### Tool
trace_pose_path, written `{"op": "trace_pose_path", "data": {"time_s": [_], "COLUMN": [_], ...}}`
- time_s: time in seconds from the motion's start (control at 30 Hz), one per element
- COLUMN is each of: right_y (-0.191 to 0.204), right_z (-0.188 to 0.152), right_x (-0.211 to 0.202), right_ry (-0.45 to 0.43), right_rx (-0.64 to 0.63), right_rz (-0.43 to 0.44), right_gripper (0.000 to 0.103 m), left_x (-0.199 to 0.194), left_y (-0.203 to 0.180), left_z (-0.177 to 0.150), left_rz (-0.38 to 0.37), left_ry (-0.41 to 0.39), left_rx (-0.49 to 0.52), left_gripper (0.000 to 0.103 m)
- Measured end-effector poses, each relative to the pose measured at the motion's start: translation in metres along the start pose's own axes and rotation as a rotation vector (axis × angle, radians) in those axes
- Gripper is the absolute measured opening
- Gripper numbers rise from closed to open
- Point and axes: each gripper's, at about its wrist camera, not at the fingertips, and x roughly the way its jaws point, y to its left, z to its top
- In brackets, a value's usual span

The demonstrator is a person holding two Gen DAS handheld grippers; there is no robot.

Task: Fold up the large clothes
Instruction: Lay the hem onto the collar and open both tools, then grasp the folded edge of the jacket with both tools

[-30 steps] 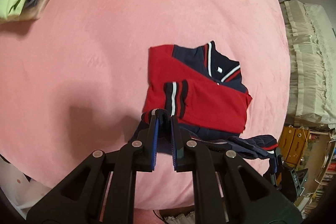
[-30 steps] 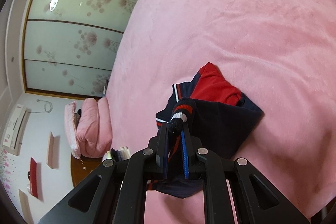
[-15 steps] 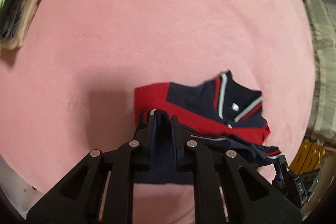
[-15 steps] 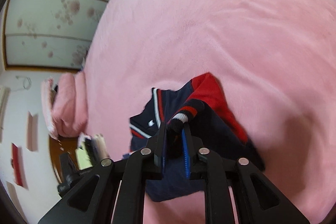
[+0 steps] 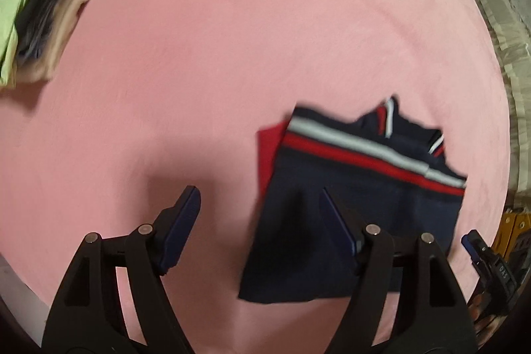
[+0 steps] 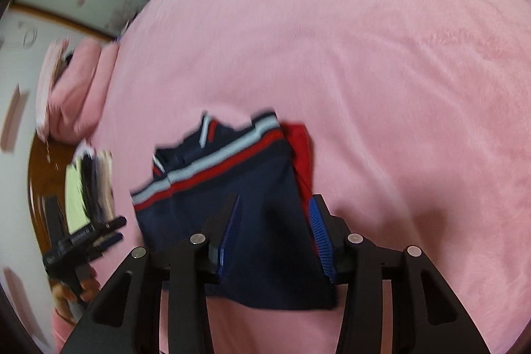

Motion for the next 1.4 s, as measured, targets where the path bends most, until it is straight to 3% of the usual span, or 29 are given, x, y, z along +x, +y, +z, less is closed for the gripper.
{"op": "trace_pose_path", "data": {"time_s": [0.17, 0.3, 0.37, 0.43, 0.5, 0.53, 0.77, 0.97, 1.03, 1.1, 1.13, 1.2, 1.3, 1.33, 1.4], "right_y": [-0.008, -0.015, -0.019, -0.019, -0.021, -0.023, -0.019, 0.009, 0.02, 0.033, 0.039, 0.056, 0.07, 0.072, 0.077], "right_z": [-0.03, -0.044, -0.049, -0.053, -0.058, -0.061, -0.073, -0.075, -0.077, -0.083, -0.085, -0.09, -0.096, -0.099, -0.106], "right_x": [0.009, 0.012, 0.01, 0.007, 0.013, 0.012, 0.016, 0.012, -0.001, -0.018, -0.022, -0.025, -0.012, -0.005, 0.012], "right_ry": [0.041, 0.055, 0.053, 0.047, 0.058, 0.061, 0.062, -0.048, -0.115, -0.214, -0.244, -0.262, -0.166, -0.131, -0.066], "right_rx": [-0.094, -0.098, -0.091, -0.103, -0.114, -0.106, -0.092, -0.171, -0.188, -0.229, -0.253, -0.33, -0.355, -0.347, -0.332], "right_rz": [-0.067, -0.094, -0.091, -0.108, -0.123, -0.123, -0.139, -0.234, -0.245, -0.265, -0.261, -0.206, -0.09, -0.049, 0.021], "right_gripper": [0.043, 0.037, 0.026, 0.015, 0.007, 0.005, 0.004, 0.011, 0.022, 0.047, 0.052, 0.052, 0.048, 0.034, 0.016], "left_x": [0.018, 0.036, 0.041, 0.042, 0.043, 0.042, 0.034, 0.03, 0.015, -0.002, -0.012, -0.023, -0.018, -0.014, -0.004], "left_y": [0.014, 0.023, 0.025, 0.025, 0.024, 0.023, 0.011, 0.0, -0.007, -0.017, -0.024, -0.037, -0.068, -0.073, -0.078], "left_z": [-0.031, -0.045, -0.053, -0.057, -0.062, -0.063, -0.067, -0.074, -0.078, -0.082, -0.085, -0.089, -0.091, -0.092, -0.096], "left_rz": [-0.071, -0.119, -0.15, -0.169, -0.205, -0.212, -0.154, -0.077, 0.005, 0.054, 0.037, -0.04, -0.11, -0.131, -0.224], "left_ry": [-0.004, 0.052, 0.05, 0.045, 0.048, 0.049, 0.026, -0.034, -0.105, -0.181, -0.216, -0.239, -0.191, -0.171, -0.109], "left_rx": [-0.027, -0.042, -0.051, -0.039, -0.036, -0.036, 0.033, 0.051, 0.073, 0.099, 0.107, 0.121, 0.144, 0.147, 0.157], "left_gripper": [0.066, 0.051, 0.048, 0.039, 0.022, 0.022, 0.018, 0.019, 0.019, 0.019, 0.019, 0.019, 0.019, 0.019, 0.013]}}
